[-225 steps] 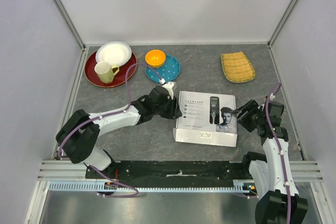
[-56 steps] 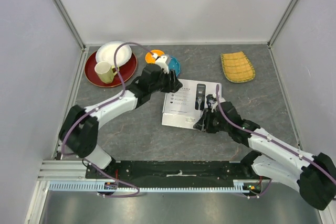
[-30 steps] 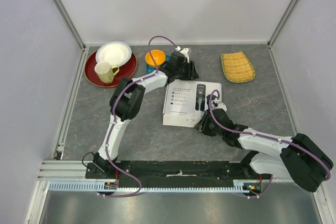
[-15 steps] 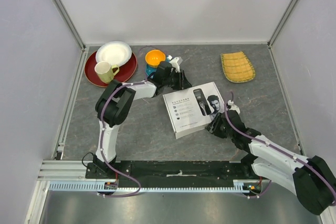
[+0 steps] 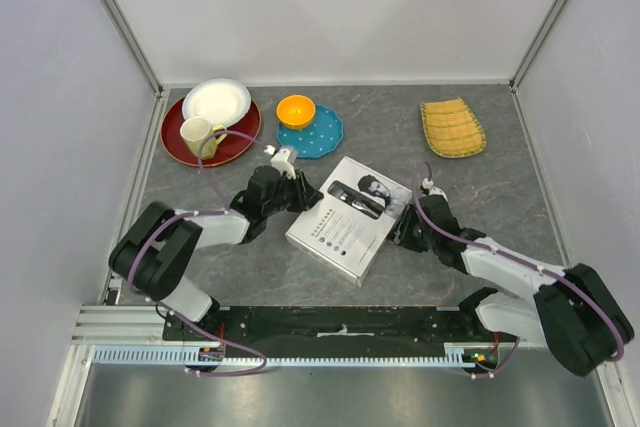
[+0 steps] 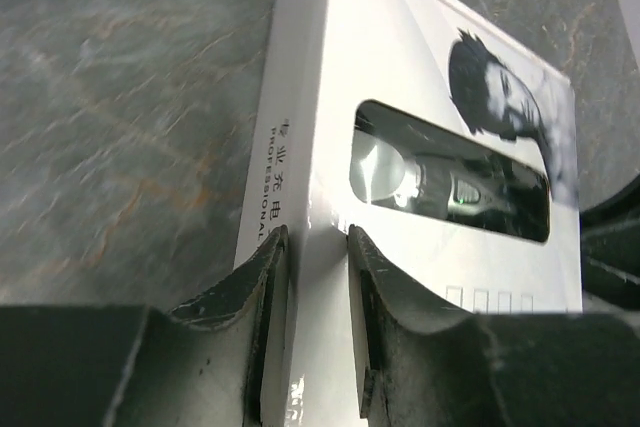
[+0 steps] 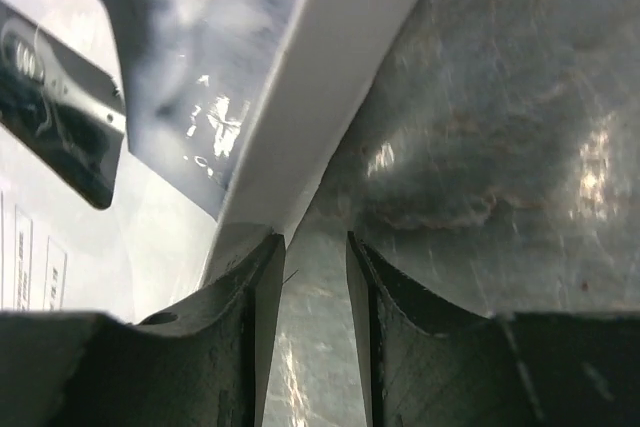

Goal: Sort the hair-cutting tools

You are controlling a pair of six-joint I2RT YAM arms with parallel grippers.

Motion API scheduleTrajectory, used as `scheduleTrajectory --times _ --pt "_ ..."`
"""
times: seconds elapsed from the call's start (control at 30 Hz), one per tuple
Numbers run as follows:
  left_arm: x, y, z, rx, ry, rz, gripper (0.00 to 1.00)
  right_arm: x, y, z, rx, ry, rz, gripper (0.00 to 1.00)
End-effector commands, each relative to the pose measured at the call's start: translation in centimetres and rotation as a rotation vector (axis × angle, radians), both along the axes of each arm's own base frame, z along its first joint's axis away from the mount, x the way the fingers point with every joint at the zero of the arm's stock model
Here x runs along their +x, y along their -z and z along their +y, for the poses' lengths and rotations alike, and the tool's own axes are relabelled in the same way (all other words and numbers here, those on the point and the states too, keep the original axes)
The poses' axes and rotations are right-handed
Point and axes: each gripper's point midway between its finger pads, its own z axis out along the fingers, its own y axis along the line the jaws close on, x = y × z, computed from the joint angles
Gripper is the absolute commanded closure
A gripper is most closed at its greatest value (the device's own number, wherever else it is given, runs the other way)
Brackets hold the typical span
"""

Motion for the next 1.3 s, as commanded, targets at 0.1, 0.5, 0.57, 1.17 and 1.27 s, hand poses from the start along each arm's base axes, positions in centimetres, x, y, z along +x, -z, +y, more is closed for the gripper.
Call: scheduleTrajectory --times 0.1,0.5,0.57,1.17,1.27 --pt "-10.5 3.2 0.6 0.006 0.141 0.245 0.67 4.2 -4.8 2.1 0.051 0.006 -0.145 0.55" --pt "-8.4 0.0 4.3 0.148 -0.017 0.095 0.66 7.8 -8.6 -7.6 -0.188 0.287 -0.227 0.47" --pt "-8.5 0.1 4.6 0.159 -0.024 0.102 0.66 8.6 -7.5 -8.1 -0.208 0.295 -0.194 0.53" --pt "-9.1 0.9 3.7 0.142 0.029 0.139 0.66 13.7 -3.9 -0.6 0.047 -0.002 -0.19 0.99" --pt "-9.1 1.0 3.5 0.136 0.038 0.144 0.66 13.6 -4.9 0.6 0.109 -0.055 -0.227 1.0"
